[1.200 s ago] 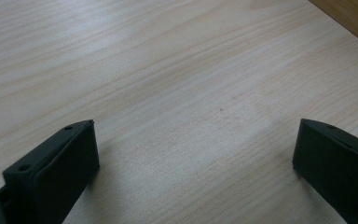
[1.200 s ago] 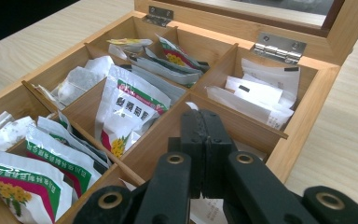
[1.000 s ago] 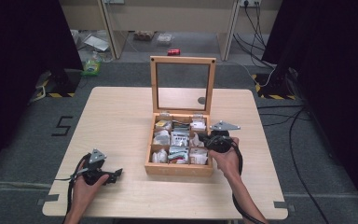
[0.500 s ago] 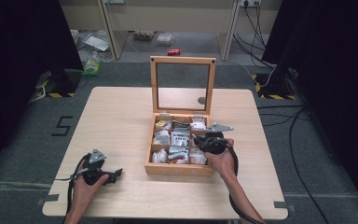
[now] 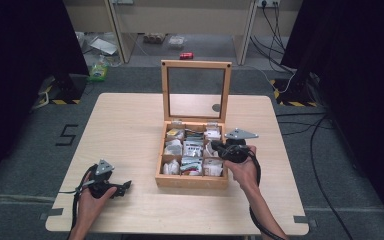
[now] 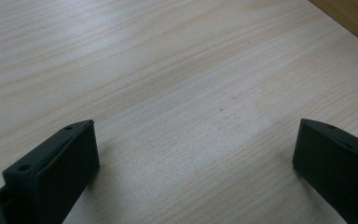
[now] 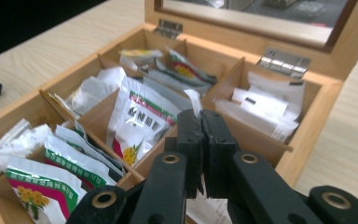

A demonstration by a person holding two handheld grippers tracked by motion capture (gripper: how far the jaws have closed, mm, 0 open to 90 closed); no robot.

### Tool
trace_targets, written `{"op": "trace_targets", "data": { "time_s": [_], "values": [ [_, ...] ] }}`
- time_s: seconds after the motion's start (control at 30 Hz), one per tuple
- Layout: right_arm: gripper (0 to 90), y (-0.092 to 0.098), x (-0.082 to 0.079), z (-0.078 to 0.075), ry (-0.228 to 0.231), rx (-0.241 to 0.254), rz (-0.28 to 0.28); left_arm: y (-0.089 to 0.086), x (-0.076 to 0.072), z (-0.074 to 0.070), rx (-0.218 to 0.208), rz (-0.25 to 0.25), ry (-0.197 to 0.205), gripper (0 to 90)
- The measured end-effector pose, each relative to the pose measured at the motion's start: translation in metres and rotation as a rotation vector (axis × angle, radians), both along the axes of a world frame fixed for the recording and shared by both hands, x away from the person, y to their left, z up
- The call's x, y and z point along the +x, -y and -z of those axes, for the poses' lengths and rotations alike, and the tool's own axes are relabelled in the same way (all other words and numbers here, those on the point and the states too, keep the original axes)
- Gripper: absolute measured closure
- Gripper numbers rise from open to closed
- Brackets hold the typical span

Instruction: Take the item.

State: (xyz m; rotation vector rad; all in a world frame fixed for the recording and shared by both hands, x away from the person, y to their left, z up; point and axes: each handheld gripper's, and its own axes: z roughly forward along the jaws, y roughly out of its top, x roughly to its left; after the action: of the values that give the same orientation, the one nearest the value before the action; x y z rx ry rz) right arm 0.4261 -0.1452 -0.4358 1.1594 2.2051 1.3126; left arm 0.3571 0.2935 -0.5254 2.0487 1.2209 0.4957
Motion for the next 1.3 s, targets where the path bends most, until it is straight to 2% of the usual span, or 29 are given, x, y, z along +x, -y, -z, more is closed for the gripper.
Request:
{"op": "trace_targets", "data": {
  "time_s": [0.3,0.8,1.3],
  "values": [
    [87.1,0.017,-0.005,-0.014,0.039,0.031,0.018,0.0,0.0,0.0,-0.001,-0.001,0.0,0.0],
    [87.1,0.053,-0.008,-0.028,0.072,0.088,0.095,0.0,0.0,0.0,0.001,0.001,0.0,0.0],
    [86.9,0.072,-0.004,-0.021,0.064,0.082,0.147,0.0,0.0,0.0,0.0,0.0,0.0,0.0]
  ]
}}
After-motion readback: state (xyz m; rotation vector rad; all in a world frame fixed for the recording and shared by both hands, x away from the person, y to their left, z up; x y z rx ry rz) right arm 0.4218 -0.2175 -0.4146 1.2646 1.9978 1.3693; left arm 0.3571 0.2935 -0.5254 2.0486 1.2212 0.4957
